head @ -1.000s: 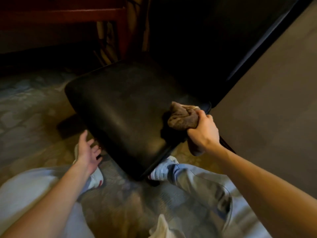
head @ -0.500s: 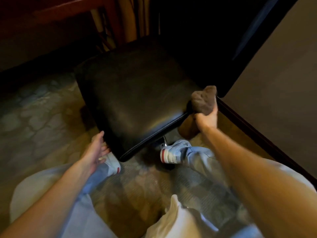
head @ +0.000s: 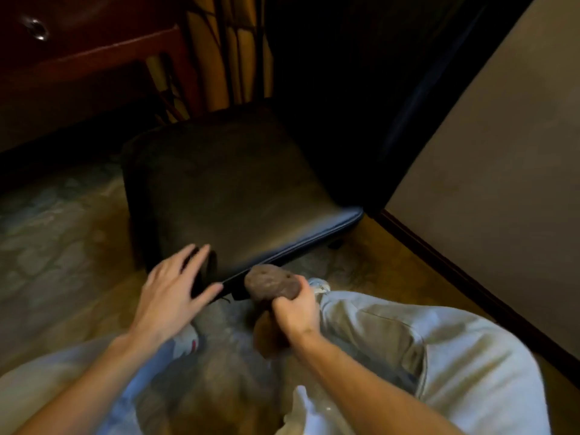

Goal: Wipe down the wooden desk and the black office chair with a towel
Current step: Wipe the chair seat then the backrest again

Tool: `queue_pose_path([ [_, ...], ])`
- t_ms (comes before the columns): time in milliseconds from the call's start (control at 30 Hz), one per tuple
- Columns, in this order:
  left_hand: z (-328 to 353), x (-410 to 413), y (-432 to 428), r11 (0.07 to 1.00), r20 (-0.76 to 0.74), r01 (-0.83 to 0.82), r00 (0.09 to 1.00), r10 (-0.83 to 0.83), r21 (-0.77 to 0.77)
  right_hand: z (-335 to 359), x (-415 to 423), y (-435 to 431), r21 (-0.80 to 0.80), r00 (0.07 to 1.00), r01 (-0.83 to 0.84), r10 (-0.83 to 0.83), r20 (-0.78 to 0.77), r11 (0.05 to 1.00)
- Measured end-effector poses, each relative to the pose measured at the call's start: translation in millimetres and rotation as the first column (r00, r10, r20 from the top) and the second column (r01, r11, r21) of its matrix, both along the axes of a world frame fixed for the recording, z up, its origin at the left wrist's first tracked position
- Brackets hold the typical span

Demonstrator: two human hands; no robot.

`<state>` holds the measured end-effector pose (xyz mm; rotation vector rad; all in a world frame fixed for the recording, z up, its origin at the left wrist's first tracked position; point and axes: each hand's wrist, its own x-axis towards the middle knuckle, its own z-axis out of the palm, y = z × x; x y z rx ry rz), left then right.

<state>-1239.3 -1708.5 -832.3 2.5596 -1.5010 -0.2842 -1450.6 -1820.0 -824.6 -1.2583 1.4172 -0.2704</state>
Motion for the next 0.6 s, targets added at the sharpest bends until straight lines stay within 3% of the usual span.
queue_pose_path([
  [100, -7.6, -8.6, -10.7, 0.981, 0.187, 0.126, 0.971, -0.153, 0.145, 31.4, -34.6, -41.9, -0.229, 0.994, 0.11, -0.106, 0.032, 0.967],
  [267, -4.1, 9.6, -2.6, 0.977, 0.311, 0.166, 0.929, -0.202, 0.136, 105.6, -82.2, -92.7, -0.596, 0.996, 0.077, -0.089, 0.009, 0.799],
  [433, 44.8, 4.4, -20.5, 0.917, 0.226, -0.064, 0.974, -0.029, 0.395, 173.1, -108.9, -116.4, -0.838, 0.998, 0.059, -0.065, 0.028, 0.543],
  [600, 150.5, -27.2, -84.8, 0.97, 0.168, 0.048, 0.982, -0.09, 0.24, 237.3, -124.8, -120.1, -0.973, 0.989, 0.143, 0.012, 0.147, 0.181],
])
